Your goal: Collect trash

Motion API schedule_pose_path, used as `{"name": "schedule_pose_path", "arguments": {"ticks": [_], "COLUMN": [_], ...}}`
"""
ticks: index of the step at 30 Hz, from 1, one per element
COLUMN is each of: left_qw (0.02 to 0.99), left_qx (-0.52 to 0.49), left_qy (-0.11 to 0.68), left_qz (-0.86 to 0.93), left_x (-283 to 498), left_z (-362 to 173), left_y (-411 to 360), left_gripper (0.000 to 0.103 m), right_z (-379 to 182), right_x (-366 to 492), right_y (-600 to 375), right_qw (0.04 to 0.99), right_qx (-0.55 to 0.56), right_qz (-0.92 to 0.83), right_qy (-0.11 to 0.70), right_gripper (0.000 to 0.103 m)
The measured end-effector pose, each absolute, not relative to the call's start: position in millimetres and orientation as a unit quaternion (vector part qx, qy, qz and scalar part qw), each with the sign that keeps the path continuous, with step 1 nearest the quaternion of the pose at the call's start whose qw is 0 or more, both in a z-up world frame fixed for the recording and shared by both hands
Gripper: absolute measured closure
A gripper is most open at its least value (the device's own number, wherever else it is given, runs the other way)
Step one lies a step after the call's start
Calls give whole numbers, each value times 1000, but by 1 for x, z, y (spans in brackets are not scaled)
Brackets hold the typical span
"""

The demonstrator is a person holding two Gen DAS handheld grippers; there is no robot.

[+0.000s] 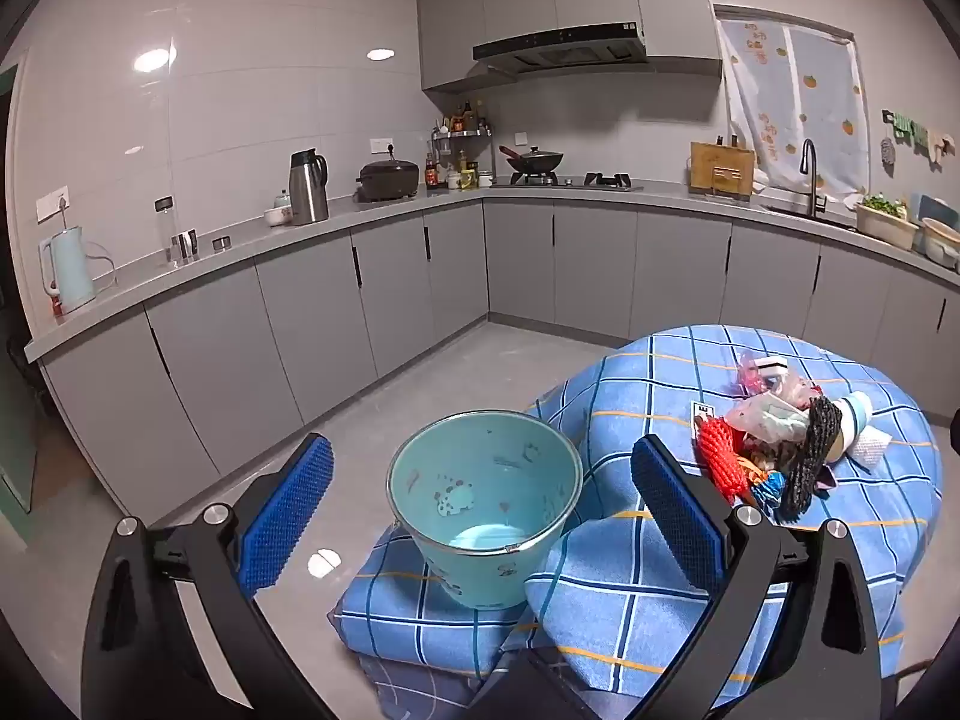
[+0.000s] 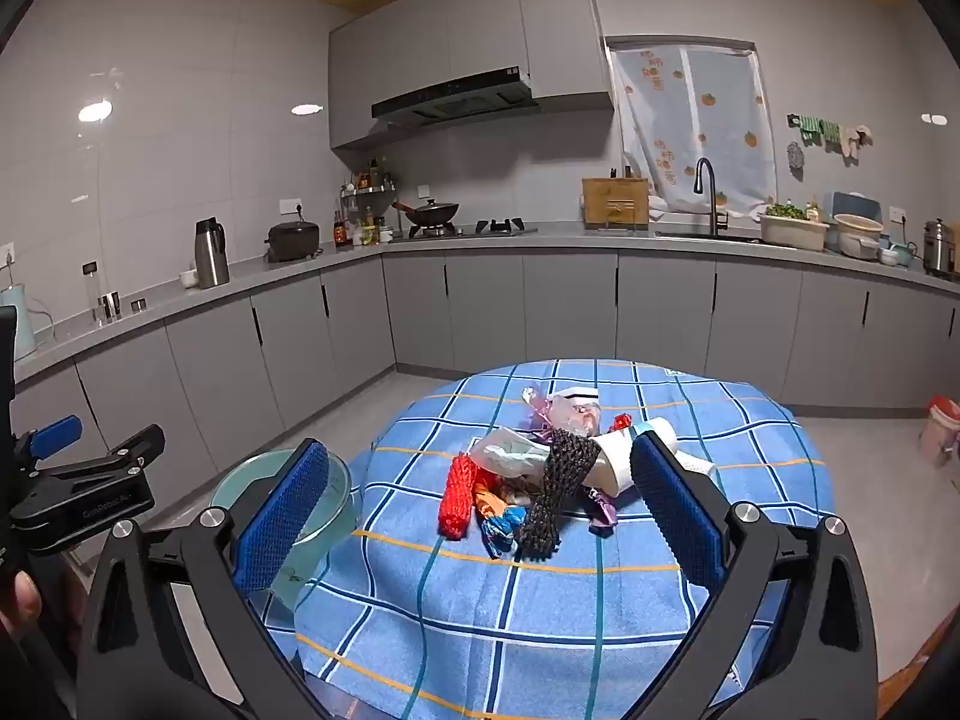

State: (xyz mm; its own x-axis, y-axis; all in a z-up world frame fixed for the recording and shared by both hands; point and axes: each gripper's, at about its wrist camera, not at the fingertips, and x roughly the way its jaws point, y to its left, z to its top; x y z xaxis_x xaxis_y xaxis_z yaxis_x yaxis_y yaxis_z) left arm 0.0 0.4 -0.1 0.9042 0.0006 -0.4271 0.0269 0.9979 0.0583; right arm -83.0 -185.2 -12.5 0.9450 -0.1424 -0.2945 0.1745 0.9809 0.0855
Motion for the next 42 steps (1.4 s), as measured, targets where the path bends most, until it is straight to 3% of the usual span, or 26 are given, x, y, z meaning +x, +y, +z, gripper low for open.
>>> {"name": "schedule_pose_path", "arguments": {"ticks": [42], "left_qw": [977], "left_qx": [39], "left_qy": [209], "left_qz": [-8], "left_x": [-6], "left_z": [4], "left_y": [2], "left_gripper": [5], "right_z": [-11], "right_x": [-85], "right_y": [-198], "right_qw": [983], "right_qx": [61], "right_qz": [-91], "right_qy": [146], "right_gripper": [4]}}
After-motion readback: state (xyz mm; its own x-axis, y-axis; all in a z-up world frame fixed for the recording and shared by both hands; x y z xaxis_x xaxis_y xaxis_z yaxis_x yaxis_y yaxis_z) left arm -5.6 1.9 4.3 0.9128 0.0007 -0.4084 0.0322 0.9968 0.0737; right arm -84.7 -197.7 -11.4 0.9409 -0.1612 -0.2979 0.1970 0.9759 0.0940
